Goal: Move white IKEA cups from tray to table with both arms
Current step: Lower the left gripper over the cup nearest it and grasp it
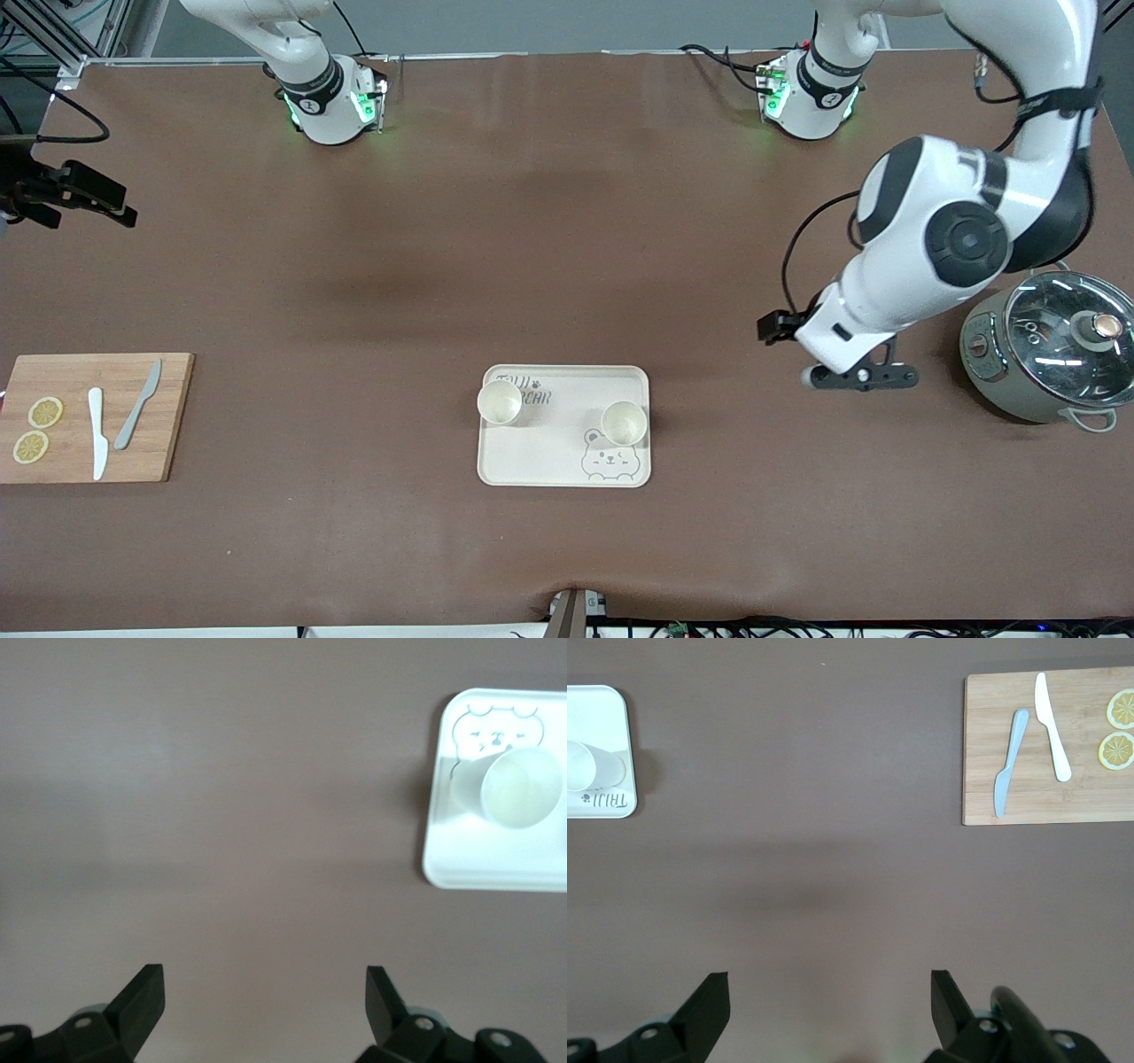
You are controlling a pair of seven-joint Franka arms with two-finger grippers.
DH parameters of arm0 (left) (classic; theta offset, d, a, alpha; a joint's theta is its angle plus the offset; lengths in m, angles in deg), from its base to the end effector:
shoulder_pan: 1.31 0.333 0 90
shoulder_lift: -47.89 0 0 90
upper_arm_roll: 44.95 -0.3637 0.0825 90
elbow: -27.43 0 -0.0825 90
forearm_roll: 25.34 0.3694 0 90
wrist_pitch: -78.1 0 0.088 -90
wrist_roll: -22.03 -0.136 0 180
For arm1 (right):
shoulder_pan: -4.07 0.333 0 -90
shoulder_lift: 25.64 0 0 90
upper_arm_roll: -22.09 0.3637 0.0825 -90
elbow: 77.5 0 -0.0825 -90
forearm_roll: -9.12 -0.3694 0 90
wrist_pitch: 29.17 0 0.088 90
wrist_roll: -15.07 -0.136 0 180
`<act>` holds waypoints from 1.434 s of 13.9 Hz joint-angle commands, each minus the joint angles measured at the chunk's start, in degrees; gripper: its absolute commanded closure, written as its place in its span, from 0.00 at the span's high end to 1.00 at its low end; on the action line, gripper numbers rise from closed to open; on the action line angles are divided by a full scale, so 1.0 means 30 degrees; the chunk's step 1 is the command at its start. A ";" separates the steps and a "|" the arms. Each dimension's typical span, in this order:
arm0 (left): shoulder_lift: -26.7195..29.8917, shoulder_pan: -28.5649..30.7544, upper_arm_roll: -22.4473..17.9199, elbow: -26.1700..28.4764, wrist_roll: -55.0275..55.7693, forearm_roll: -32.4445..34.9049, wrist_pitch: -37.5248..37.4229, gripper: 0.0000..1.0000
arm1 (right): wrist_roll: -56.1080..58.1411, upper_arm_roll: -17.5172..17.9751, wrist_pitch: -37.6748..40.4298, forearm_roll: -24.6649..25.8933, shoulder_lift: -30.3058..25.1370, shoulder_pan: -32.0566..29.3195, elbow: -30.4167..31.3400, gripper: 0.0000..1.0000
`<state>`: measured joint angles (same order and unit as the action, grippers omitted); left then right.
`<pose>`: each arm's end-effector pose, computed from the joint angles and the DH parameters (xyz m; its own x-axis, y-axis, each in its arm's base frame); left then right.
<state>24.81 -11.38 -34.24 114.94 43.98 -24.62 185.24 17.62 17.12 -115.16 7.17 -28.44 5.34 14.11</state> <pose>0.6352 -0.2203 0.4454 0.9970 0.0277 -0.0725 0.0304 -0.9989 0.0367 0.5127 -0.0296 0.6503 0.9987 -0.0173 -0.0476 -0.0193 -0.9990 -0.0404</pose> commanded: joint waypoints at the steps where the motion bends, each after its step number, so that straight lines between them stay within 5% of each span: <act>1: -0.2437 -0.1006 -0.0141 -0.2679 0.1292 0.0579 -0.0058 1.00 | 0.0117 0.0279 0.0128 0.0208 0.0055 -0.0424 -0.0186 1.00; 15: -0.8036 -0.3967 -0.0522 -0.4765 0.6360 0.0669 0.8052 1.00 | 0.0117 0.0279 0.0128 0.0208 0.0055 -0.0453 -0.0186 1.00; 20: -0.9152 -0.4174 -0.0640 -0.4707 0.6920 0.0727 0.9844 0.78 | 0.0117 0.0279 0.0128 0.0208 0.0084 -0.0453 -0.0186 1.00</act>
<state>-1.41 -22.90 -35.38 102.52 62.79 -24.05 214.01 17.62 17.13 -115.16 7.17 -28.40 5.10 14.11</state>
